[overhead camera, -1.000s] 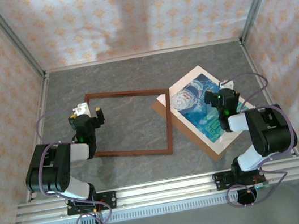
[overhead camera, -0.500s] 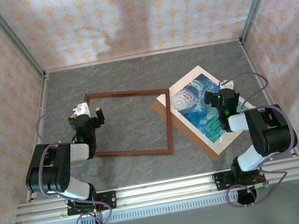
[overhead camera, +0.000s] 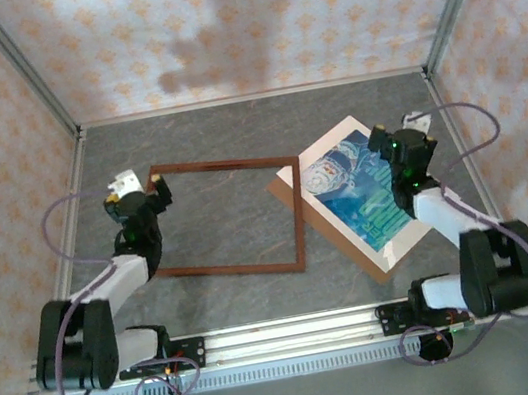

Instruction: Put the photo into the frame

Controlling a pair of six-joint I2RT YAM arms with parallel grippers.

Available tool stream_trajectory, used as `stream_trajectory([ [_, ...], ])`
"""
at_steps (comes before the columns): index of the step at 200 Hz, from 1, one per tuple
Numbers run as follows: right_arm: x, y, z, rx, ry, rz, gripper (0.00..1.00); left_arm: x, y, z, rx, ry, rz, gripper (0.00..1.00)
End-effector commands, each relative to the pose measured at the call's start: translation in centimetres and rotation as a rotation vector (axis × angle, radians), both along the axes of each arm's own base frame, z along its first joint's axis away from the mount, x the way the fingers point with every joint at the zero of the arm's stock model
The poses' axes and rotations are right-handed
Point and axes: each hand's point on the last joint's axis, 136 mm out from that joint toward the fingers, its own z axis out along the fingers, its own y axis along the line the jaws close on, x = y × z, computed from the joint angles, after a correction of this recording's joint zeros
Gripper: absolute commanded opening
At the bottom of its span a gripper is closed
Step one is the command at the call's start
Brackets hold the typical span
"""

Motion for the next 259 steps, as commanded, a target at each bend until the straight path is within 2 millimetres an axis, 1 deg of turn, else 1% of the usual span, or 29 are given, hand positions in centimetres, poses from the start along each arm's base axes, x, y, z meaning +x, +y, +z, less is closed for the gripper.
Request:
stream_trajectory([
  [1, -1.5, 0.3, 0.5, 0.131, 0.068, -0.028, 0.99, -2.8, 2.0, 0.2, -0.196, 0.034, 0.19, 1.0],
  [6, -1.5, 1.0, 1.0, 0.159, 0.067, 0.002, 0.99, -2.9, 1.3, 0.4, -0.225, 0.049, 0.157, 1.0],
  [14, -1.3, 2.7, 1.4, 0.196, 0.077, 0.074, 0.99, -2.9, 0.2, 0.8, -0.274, 0.061, 0.099, 1.0],
  [21, -1.2, 4.5, 1.6, 0.206, 0.096, 0.133, 1.0, -3.3, -0.7, 0.5, -0.336, 0.083, 0.07, 1.0],
  [26, -1.2, 5.8, 1.6, 0.201, 0.113, 0.172, 1.0, -3.3, -1.4, 0.5, -0.372, 0.092, 0.039, 1.0],
  [29, -1.1, 6.8, 1.6, 0.193, 0.125, 0.201, 0.99, -3.4, -2.0, 0.4, -0.385, 0.104, 0.012, 1.0],
  [30, -1.1, 7.5, 1.7, 0.186, 0.132, 0.222, 0.99, -3.4, -2.1, 0.4, -0.402, 0.104, 0.01, 1.0],
  [31, -1.1, 7.5, 1.7, 0.186, 0.132, 0.222, 0.99, -3.4, -2.3, 0.4, -0.413, 0.104, 0.005, 1.0],
  [34, -1.2, 8.7, 1.9, 0.17, 0.145, 0.26, 1.0, -3.4, -2.8, 0.3, -0.437, 0.114, -0.016, 1.0],
  [37, -1.0, 9.7, 1.1, 0.153, 0.179, 0.291, 1.0, -3.5, -3.3, 0.1, -0.455, 0.129, -0.036, 1.0],
  [42, -1.0, 11.5, 0.9, 0.126, 0.209, 0.347, 1.0, -3.6, -4.0, -0.2, -0.476, 0.156, -0.06, 0.99],
  [43, -1.0, 11.5, 0.9, 0.126, 0.209, 0.347, 1.0, -3.6, -4.2, -0.2, -0.481, 0.162, -0.067, 0.99],
  [49, -0.9, 13.8, 0.5, 0.084, 0.248, 0.436, 1.0, -4.0, -5.0, -0.7, -0.489, 0.213, -0.088, 0.99],
  [67, -0.9, 19.5, -0.6, -0.031, 0.332, 0.695, 0.96, -5.7, -6.2, -1.8, -0.431, 0.356, -0.084, 0.99],
  [78, -1.0, 22.1, -1.6, -0.113, 0.384, 0.83, 0.94, -6.6, -6.8, -2.2, -0.386, 0.403, -0.09, 0.99],
  [92, -0.9, 24.4, -3.0, -0.221, 0.456, 0.965, 0.92, -7.1, -7.4, -2.5, -0.367, 0.44, -0.107, 0.99],
  [103, -0.2, 25.4, -4.2, -0.296, 0.498, 1.018, 0.89, -7.2, -7.8, -2.7, -0.369, 0.471, -0.123, 0.99],
  [112, 0.4, 25.8, -5.1, -0.342, 0.535, 1.051, 0.87, -6.9, -8.4, -2.5, -0.375, 0.485, -0.144, 0.99],
  [137, 2.0, 25.7, -7.3, -0.45, 0.64, 1.084, 0.83, -6.2, -10.3, -1.1, -0.364, 0.477, -0.241, 0.99],
  [157, 3.0, 25.9, -8.9, -0.476, 0.708, 1.131, 0.8, -6.0, -11.4, -0.3, -0.373, 0.445, -0.285, 0.99],
  [188, 5.4, 26.6, -11.9, -0.527, 0.792, 1.164, 0.79, -5.8, -12.3, -0.6, -0.392, 0.441, -0.32, 0.99],
  [208, 6.8, 27.2, -12.8, -0.536, 0.813, 1.18, 0.78, -5.6, -12.6, -0.5, -0.392, 0.443, -0.337, 0.99],
  [238, 8.0, 27.8, -14.6, -0.55, 0.874, 1.213, 0.77, -5.4, -12.7, -0.3, -0.383, 0.436, -0.346, 0.99],
  [259, 8.4, 28.4, -15.5, -0.55, 0.906, 1.233, 0.74, -5.3, -12.8, -0.2, -0.375, 0.437, -0.358, 0.99],
])
